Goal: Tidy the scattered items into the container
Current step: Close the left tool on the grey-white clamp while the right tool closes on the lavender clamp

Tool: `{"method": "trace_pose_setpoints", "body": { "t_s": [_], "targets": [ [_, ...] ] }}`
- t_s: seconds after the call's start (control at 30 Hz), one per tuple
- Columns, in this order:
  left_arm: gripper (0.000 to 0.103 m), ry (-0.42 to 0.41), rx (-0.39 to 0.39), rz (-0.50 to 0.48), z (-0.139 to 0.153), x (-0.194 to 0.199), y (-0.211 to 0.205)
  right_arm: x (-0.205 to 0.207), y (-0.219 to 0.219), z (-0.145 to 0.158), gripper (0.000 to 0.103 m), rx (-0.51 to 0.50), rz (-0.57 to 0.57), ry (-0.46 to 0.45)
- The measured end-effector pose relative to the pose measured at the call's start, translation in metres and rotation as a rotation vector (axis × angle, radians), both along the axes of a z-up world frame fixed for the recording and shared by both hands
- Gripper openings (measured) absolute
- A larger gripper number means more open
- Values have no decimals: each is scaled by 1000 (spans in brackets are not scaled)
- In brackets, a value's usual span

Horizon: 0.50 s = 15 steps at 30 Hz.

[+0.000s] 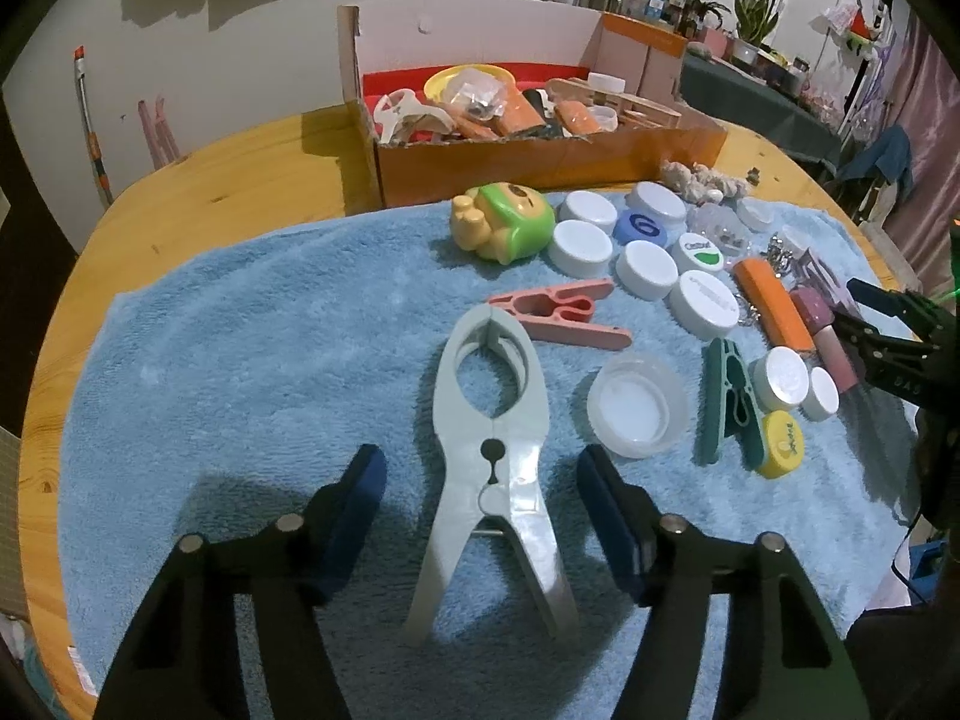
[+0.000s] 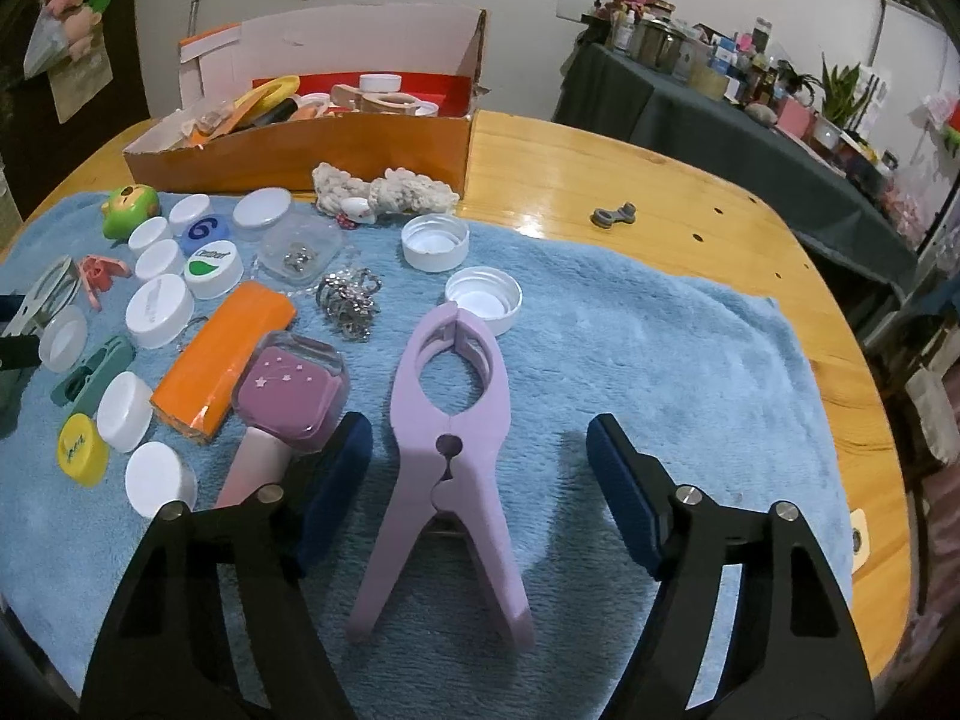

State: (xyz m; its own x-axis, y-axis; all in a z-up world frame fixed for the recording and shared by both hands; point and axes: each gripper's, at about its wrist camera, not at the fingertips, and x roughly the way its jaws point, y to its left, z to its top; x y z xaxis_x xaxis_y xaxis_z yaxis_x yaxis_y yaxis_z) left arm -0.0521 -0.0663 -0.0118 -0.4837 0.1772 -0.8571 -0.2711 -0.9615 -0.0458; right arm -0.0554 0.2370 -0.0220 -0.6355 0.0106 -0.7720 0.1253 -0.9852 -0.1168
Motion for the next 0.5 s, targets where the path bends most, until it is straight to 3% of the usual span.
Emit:
{"method": "trace_pose_setpoints", "body": {
  "t_s": [0.27,0.5],
  "targets": [
    [57,-1,19,-16,2,1,1,-1,6,0,59,-75,12,-27],
    [52,1,21,-19,2,3,1,0,3,0,54,-67,25,-29]
  ]
}}
